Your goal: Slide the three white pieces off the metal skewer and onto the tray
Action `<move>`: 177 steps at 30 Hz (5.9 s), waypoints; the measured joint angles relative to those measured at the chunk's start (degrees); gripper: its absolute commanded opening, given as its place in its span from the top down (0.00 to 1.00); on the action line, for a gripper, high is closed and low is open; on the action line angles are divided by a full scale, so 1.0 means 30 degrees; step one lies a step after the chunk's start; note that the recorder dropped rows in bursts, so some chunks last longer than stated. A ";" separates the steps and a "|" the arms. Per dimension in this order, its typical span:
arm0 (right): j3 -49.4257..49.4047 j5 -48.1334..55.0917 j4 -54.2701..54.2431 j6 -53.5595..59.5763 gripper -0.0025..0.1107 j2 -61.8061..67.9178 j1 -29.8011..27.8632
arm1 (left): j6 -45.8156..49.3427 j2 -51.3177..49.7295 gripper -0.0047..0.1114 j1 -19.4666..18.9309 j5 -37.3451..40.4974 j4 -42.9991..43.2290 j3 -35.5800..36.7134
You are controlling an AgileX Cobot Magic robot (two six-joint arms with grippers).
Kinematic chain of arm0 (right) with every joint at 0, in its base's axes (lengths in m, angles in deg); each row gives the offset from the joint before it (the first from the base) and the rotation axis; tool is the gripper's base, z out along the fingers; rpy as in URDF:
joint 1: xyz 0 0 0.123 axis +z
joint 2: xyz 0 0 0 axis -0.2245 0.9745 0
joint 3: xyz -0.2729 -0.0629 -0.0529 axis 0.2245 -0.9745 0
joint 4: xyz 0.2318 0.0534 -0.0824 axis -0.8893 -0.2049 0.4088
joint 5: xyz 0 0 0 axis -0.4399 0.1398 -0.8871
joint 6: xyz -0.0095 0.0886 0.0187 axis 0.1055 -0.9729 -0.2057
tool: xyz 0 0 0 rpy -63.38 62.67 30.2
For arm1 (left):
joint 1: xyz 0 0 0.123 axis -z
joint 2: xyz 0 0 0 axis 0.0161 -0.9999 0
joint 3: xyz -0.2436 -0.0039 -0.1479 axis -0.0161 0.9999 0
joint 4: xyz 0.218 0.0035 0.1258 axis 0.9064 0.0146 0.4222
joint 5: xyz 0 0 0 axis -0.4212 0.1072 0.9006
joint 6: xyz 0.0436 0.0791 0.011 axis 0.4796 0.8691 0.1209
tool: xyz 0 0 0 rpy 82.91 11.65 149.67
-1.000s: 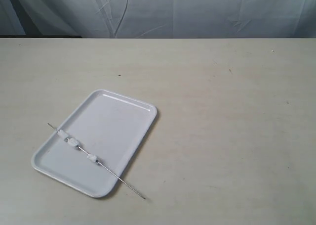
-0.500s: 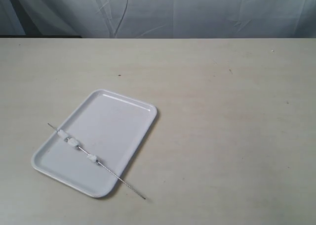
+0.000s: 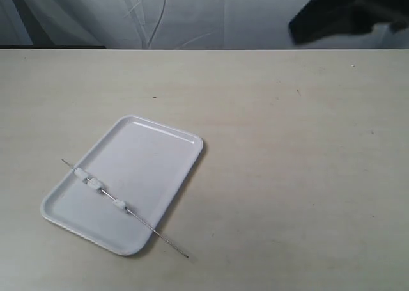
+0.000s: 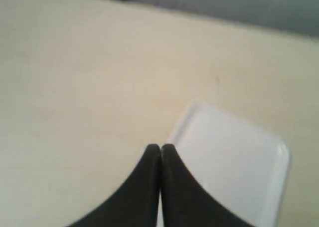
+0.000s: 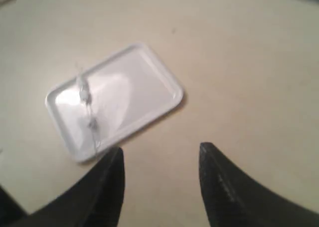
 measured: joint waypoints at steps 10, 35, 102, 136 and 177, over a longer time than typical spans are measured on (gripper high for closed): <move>0.0030 0.1549 -0.0389 0.2064 0.58 0.8024 0.4101 | 0.8120 -0.6035 0.96 0.0000 0.4838 -0.6270 0.0741; 0.0030 -0.4443 0.5631 -0.2797 0.58 1.5339 1.2245 | 0.8360 -0.7320 0.96 0.0000 0.2827 -0.6752 0.0782; 0.0126 -0.3226 0.6330 -0.5014 0.98 1.5177 1.2482 | 0.7876 -0.7320 0.66 0.0000 0.4250 -0.5174 0.0782; -0.1912 -0.0647 0.7198 -0.7197 0.98 1.1328 0.9801 | 2.3973 -1.4125 0.50 -0.3201 0.5769 -2.7787 0.6999; -0.1929 -0.1903 0.3365 -0.7109 0.98 1.0782 0.9955 | 2.7076 -2.0468 0.53 -0.2945 1.0268 -2.7931 0.3090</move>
